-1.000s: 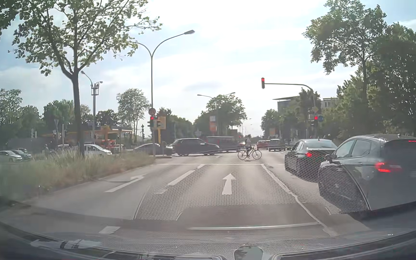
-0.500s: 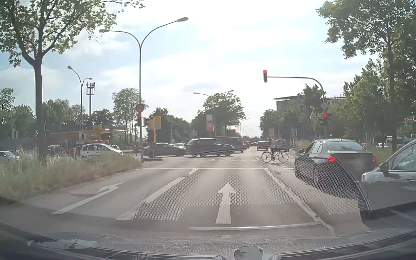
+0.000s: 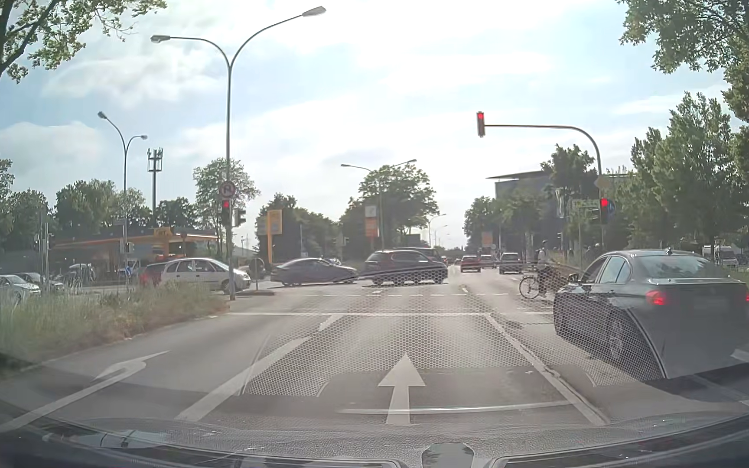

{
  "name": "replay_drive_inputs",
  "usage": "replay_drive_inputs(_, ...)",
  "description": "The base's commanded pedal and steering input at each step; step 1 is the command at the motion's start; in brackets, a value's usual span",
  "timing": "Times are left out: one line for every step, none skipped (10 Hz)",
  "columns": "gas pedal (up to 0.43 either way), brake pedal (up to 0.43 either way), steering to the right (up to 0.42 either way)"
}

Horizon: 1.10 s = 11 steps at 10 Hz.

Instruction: Follow the waypoints while adhering to traffic rules and regulations

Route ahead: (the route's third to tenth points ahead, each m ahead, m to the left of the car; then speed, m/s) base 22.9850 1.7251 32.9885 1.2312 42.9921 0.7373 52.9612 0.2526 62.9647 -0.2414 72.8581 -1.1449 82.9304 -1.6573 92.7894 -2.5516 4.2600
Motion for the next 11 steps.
replay_drive_inputs(0.000, 0.152, 0.013)
replay_drive_inputs(0.000, 0.152, 0.014)
replay_drive_inputs(0.000, 0.152, 0.014)
replay_drive_inputs(0.000, 0.159, 0.016)
replay_drive_inputs(0.000, 0.159, 0.016)
replay_drive_inputs(0.000, 0.165, 0.016)
replay_drive_inputs(0.000, 0.171, 0.016)
replay_drive_inputs(0.000, 0.177, 0.016)
replay_drive_inputs(0.000, 0.177, 0.017)
replay_drive_inputs(0.000, 0.183, 0.018)
replay_drive_inputs(0.000, 0.183, 0.018)
